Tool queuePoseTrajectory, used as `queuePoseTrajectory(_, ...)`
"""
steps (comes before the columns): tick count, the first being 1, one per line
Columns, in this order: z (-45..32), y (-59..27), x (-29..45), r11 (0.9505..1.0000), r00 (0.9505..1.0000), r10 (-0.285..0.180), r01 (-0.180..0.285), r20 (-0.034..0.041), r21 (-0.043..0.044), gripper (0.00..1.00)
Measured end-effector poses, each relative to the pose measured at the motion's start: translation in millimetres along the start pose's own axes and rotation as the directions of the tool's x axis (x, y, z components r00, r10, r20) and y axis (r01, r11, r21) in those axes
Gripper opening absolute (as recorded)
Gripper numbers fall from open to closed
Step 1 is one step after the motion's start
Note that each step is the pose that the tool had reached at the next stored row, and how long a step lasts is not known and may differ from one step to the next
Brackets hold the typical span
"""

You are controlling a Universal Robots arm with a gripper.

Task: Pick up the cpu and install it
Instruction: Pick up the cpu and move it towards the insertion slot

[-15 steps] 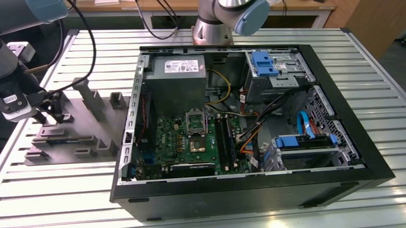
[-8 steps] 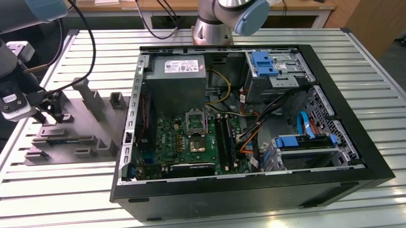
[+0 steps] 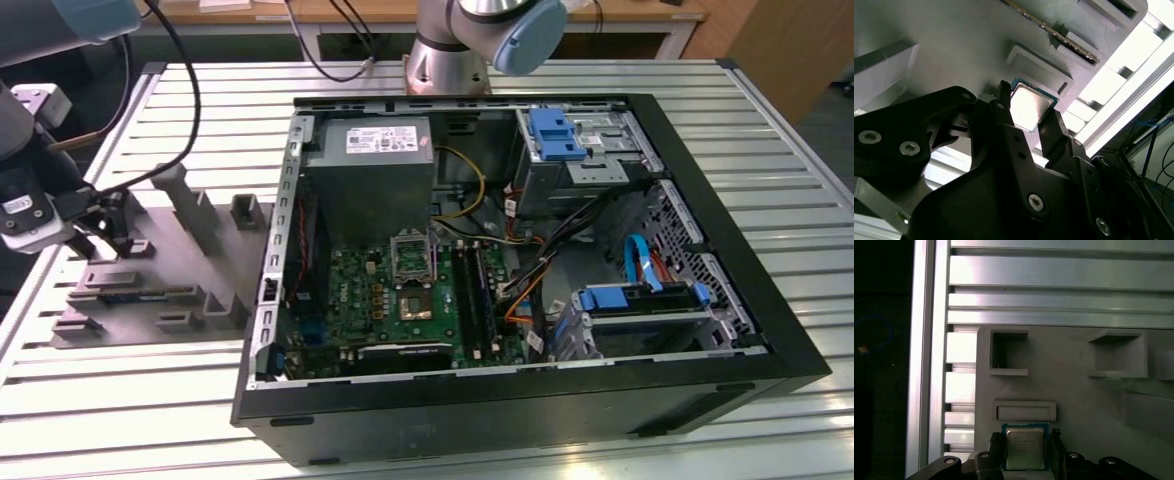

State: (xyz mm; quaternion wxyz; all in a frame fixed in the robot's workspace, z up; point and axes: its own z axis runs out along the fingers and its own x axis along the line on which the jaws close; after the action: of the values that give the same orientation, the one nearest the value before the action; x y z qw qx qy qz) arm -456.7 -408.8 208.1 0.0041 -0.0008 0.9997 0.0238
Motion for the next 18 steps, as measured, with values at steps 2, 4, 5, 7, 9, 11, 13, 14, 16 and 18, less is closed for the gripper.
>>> queuePoseTrajectory(2, -0.9, 0.0, 0.0, 1.0000, 1.0000, 0.000, 0.000, 0.0000, 0.0000, 0.47)
queuePoseTrajectory(4, -1.0, 0.1, 0.0, 1.0000, 1.0000, 0.000, 0.000, 0.0003, -0.0002, 0.47)
queuePoseTrajectory(5, -1.0, 0.1, 0.0, 1.0000, 1.0000, 0.000, 0.000, 0.0003, -0.0002, 0.47)
queuePoseTrajectory(7, -1.2, 0.1, 0.0, 1.0000, 1.0000, 0.000, 0.000, 0.0001, -0.0001, 0.47)
queuePoseTrajectory(9, -1.6, 0.1, 0.0, 1.0000, 1.0000, 0.000, 0.000, 0.0000, 0.0000, 0.47)
queuePoseTrajectory(11, -2.1, 0.1, 0.0, 1.0000, 1.0000, 0.000, 0.000, 0.0000, 0.0000, 0.47)
queuePoseTrajectory(13, -2.4, 0.1, 0.0, 1.0000, 1.0000, 0.000, 0.000, 0.0001, 0.0000, 0.47)
queuePoseTrajectory(14, -2.8, 0.1, 0.0, 1.0000, 1.0000, 0.000, 0.000, -0.0001, 0.0000, 0.47)
queuePoseTrajectory(16, -3.0, 0.2, 0.0, 1.0000, 1.0000, 0.000, 0.000, 0.0002, -0.0001, 0.47)
queuePoseTrajectory(18, -3.3, 0.2, 0.0, 1.0000, 1.0000, 0.000, 0.000, 0.0001, -0.0001, 0.47)
